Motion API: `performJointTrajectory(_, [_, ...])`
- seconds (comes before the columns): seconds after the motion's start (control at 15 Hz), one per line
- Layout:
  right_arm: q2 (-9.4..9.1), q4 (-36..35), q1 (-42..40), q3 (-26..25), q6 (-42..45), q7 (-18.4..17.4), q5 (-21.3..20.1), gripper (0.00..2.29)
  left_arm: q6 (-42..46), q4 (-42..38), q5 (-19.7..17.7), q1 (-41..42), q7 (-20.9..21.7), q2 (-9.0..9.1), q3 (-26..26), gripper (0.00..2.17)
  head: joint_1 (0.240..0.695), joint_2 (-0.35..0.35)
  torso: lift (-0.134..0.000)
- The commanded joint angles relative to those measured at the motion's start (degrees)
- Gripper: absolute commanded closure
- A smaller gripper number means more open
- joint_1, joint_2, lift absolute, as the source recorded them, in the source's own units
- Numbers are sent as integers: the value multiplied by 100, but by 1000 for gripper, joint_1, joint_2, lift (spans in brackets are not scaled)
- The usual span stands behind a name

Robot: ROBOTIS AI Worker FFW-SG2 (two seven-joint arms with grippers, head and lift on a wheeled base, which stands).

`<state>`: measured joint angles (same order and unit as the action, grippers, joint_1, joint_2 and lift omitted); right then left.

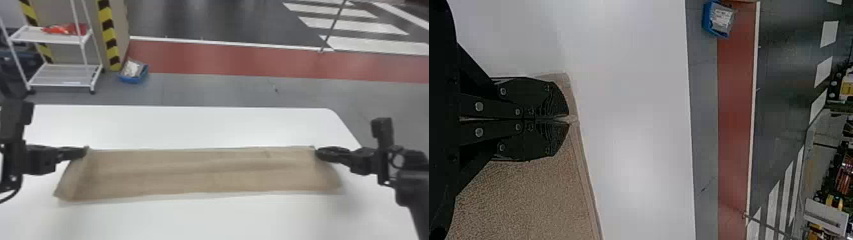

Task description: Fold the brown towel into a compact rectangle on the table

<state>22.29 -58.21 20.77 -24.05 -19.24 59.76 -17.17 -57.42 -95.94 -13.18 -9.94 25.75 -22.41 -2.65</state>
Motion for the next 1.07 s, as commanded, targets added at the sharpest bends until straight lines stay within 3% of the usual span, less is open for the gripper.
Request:
performJointTrajectory(0.0, [-5, -147, -74, -73, -41, 18, 47, 1204, -2, -39, -9, 36, 0, 0, -8, 1204, 695, -158, -124])
performJointTrajectory(0.27, [-5, -411, -170, -108, -217, 36, 118, 1210, -142, -144, -18, 54, 0, 0, -25, 1204, 695, -164, -124])
performJointTrajectory(0.33, [-14, -437, -179, -117, -235, 1, 118, 1126, -142, -144, -18, 54, 0, 0, -25, 1204, 695, -165, -124])
performJointTrajectory(0.4, [-23, -446, -179, -117, -217, -17, 100, 522, -142, -144, -9, 54, 0, 0, -25, 1204, 695, -166, -124])
performJointTrajectory(0.47, [-23, -437, -161, -82, -217, -69, 30, 336, -142, -144, 0, 54, 0, 0, -25, 1204, 695, -168, -124])
performJointTrajectory(0.6, [-23, -253, -117, -29, -129, -236, -5, 333, -142, -144, 0, 54, 0, 0, -16, 1204, 695, -169, -124])
performJointTrajectory(1.0, [-23, 64, -3, 59, 46, -236, -49, 340, -125, -135, 9, 54, 9, -9, -16, 1204, 695, -168, -124])
